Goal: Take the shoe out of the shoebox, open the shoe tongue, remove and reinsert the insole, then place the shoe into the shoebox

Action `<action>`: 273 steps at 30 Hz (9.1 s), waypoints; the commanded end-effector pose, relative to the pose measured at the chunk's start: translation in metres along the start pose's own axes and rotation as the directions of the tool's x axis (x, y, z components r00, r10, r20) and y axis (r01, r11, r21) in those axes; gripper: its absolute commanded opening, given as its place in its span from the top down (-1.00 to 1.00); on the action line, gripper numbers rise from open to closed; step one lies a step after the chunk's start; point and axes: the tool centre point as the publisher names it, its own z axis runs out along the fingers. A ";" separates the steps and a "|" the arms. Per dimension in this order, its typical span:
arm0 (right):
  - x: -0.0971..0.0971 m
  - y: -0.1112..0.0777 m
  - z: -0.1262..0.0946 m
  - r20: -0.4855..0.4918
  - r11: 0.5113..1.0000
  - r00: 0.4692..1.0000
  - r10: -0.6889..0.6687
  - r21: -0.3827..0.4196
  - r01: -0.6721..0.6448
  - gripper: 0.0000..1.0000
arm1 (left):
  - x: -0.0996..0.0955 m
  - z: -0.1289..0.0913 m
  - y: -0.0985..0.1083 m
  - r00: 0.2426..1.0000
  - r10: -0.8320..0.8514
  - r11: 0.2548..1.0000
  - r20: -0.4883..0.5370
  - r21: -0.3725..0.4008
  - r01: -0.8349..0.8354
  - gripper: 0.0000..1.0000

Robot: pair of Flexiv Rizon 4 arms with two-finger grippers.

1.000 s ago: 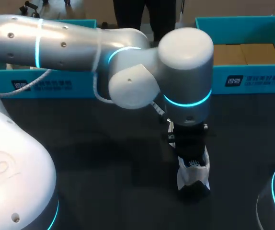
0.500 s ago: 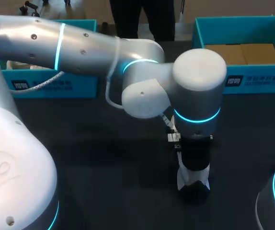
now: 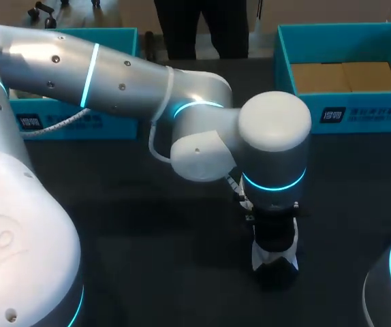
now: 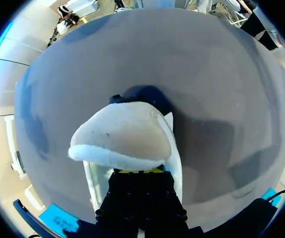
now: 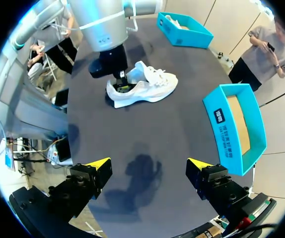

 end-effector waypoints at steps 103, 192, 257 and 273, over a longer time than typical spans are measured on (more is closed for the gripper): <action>-0.001 0.000 0.001 -0.001 1.000 1.000 0.000 0.002 0.000 -1.00 | -0.012 -0.050 0.074 0.992 -0.126 0.963 -0.005 -0.241 0.121 -1.00; -0.001 0.000 0.001 -0.001 1.000 1.000 0.000 0.002 0.000 -1.00 | -0.006 -0.079 0.035 0.873 -0.486 0.854 0.036 -0.189 0.484 -0.25; -0.001 0.000 0.001 -0.001 1.000 1.000 0.000 0.002 0.000 -1.00 | -0.007 -0.063 -0.064 0.048 -0.999 0.049 -0.015 -0.026 0.998 -0.82; -0.001 0.000 0.001 -0.001 1.000 1.000 0.000 0.002 0.000 -1.00 | -0.004 -0.019 -0.069 -0.053 -0.999 -0.052 -0.013 -0.058 0.997 -0.56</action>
